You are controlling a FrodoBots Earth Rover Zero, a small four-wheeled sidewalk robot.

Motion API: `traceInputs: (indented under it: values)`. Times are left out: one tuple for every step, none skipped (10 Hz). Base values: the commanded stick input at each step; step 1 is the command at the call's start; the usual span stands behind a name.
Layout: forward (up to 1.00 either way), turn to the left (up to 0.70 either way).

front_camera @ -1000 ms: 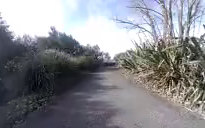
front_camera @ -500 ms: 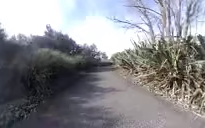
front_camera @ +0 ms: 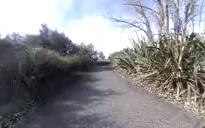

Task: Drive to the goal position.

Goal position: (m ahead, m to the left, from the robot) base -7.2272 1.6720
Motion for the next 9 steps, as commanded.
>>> traceInputs:
  values:
    - [0.45,0.0]
    - [0.45,0.0]
    - [0.45,0.0]
    - [0.45,0.0]
    - [0.45,0.0]
    - [0.45,0.0]
    - [0.45,0.0]
    - [0.45,0.0]
    - [0.45,0.0]
